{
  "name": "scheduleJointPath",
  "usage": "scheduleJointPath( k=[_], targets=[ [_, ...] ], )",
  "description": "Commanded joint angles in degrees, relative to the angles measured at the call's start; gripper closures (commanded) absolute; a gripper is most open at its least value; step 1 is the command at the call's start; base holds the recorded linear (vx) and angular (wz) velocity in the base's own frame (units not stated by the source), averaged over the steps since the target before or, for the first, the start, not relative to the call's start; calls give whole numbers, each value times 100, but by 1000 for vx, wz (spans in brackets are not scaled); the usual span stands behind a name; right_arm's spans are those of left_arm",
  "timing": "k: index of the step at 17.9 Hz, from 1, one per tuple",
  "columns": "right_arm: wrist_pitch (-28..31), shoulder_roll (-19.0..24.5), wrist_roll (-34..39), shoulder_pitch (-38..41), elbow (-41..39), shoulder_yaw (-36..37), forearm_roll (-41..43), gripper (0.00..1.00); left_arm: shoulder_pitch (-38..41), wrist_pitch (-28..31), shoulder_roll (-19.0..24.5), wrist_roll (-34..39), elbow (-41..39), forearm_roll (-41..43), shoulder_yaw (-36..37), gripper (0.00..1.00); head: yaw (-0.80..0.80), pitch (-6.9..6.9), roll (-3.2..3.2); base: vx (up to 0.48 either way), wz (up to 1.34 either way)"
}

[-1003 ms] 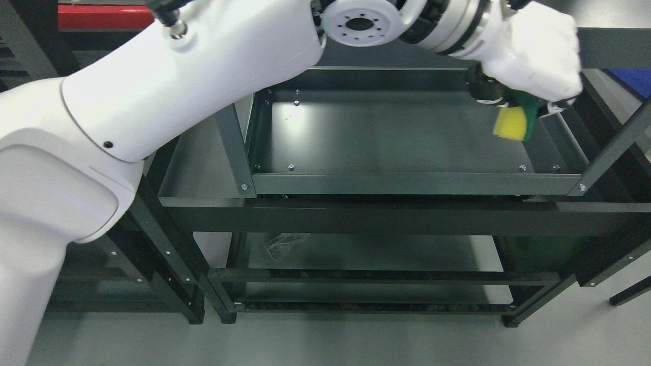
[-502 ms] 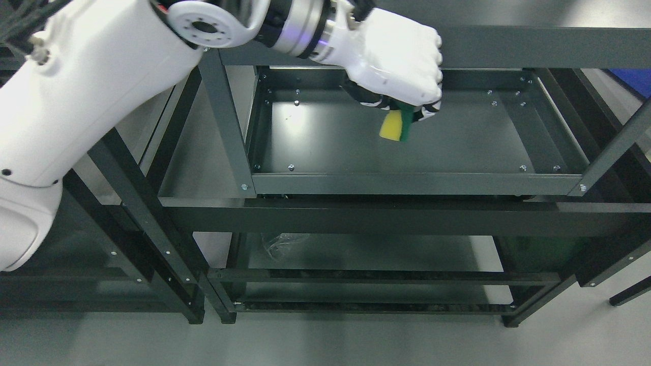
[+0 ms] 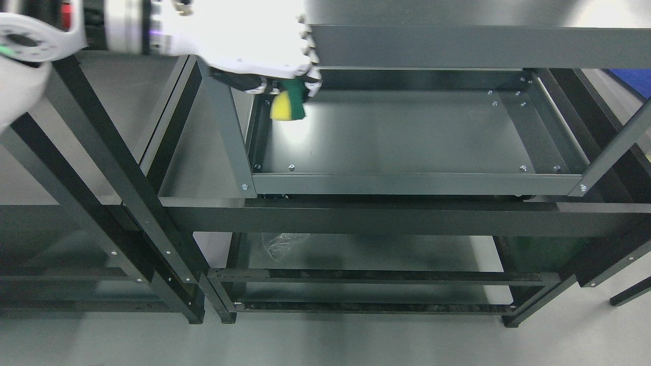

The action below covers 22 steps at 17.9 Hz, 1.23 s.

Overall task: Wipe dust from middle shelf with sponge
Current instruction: 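Wipe the sponge across the shelf surface toward the robot, then wipe the sponge back along the shelf, away from the robot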

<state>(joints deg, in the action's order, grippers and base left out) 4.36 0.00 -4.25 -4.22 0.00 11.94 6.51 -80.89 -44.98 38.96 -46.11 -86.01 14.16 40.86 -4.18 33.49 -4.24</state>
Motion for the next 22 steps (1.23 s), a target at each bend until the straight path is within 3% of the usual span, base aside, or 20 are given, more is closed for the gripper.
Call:
scheduleJointPath(
  k=[1, 8, 11, 15, 17, 20, 22],
  targets=[
    [3, -100, 3, 0, -100, 1, 0, 0, 487, -2, 1204, 57, -460, -291, -1081, 98, 0, 0, 0, 0, 0],
    [3, -100, 3, 0, -100, 1, 0, 0, -101, -2, -1080, 119, -102, 32, -404, 100, 0, 0, 0, 0, 0],
    [3, -100, 3, 0, -100, 1, 0, 0, -400, -2, -2467, 128, 801, 744, -237, 100, 0, 0, 0, 0, 0],
    [3, -100, 3, 0, -100, 1, 0, 0, -620, -2, -3796, 163, 1726, 1378, -175, 100, 0, 0, 0, 0, 0],
    [3, -100, 3, 0, -100, 1, 0, 0, -804, -2, -3796, 364, 2253, 1676, -131, 100, 0, 0, 0, 0, 0],
    [3, -100, 3, 0, -100, 1, 0, 0, -928, -2, -3796, 1689, 2317, 1713, 790, 100, 0, 0, 0, 0, 0],
    [3, -100, 3, 0, -100, -8, 0, 0, -955, 128, -3796, 2139, 2308, 1591, 1229, 100, 0, 0, 0, 0, 0]
  ],
)
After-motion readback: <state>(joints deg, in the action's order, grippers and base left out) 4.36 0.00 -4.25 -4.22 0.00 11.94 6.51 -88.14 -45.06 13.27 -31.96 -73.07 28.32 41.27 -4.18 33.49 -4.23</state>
